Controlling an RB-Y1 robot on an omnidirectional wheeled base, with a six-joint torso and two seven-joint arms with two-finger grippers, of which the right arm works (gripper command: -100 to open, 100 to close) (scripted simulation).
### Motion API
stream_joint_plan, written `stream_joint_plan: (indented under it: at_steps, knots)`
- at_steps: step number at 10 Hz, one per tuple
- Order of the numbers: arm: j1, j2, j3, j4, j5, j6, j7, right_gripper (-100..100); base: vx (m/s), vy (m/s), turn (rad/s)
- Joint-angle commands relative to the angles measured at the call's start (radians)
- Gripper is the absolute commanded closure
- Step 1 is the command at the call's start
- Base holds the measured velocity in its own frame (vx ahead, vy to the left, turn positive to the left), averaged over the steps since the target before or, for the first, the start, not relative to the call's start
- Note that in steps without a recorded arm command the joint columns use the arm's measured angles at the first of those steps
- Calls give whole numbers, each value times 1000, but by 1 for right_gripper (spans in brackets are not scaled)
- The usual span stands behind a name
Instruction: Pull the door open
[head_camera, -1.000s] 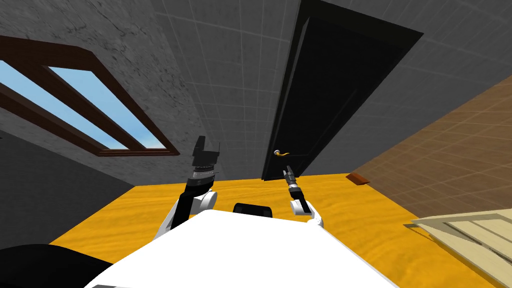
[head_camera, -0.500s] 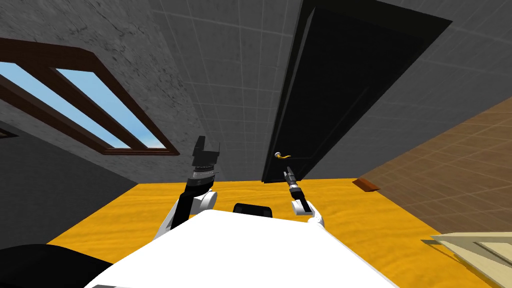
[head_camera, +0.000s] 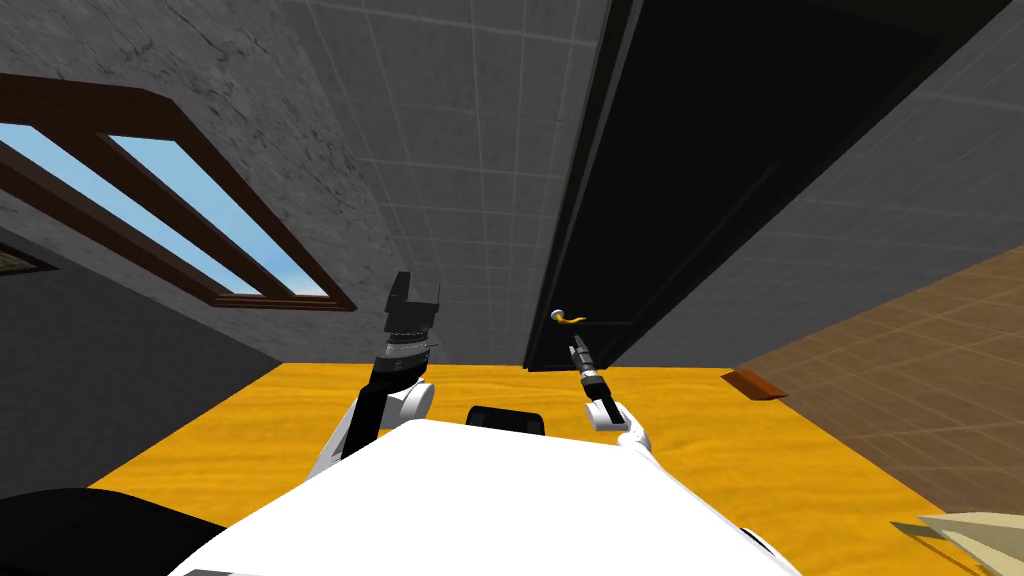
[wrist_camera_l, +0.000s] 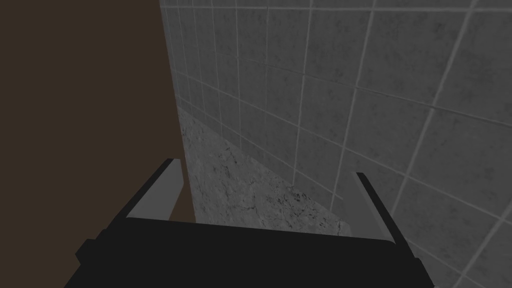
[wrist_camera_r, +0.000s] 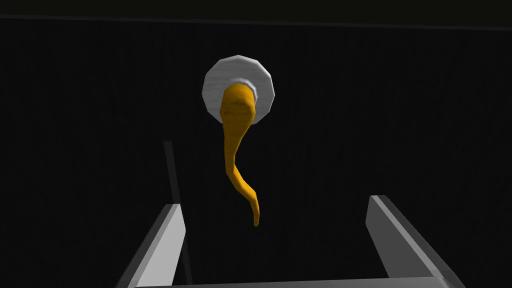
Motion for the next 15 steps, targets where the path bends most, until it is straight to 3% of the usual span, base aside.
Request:
stream_joint_plan:
  at_steps: [1,4,5,6,8,11,12,13,14,15]
  knots:
    - [-11,-11,5,31,-4,-3,-2,-100,109,-75,78]
    - [-31,-24,13,81,-10,-7,-2,-100,88,-58,60]
    - [-22,-22,11,59,-9,1,0,-100,27,-23,10]
    - [-16,-41,-9,87,-20,-18,-14,-100,115,43,232]
    - [-12,-53,-23,106,-27,-31,-24,-100,152,61,155]
    - [3,-92,-65,163,-49,-72,-56,-100,152,52,206]
    - [6,-101,-74,175,-54,-81,-62,-100,207,-13,206]
    - [8,-92,-67,161,-50,-74,-54,-100,91,-15,35]
    - [8,-92,-67,161,-50,-74,-54,100,-13,3,-29]
    - [8,-92,-67,161,-50,-74,-54,100,-31,3,-11]
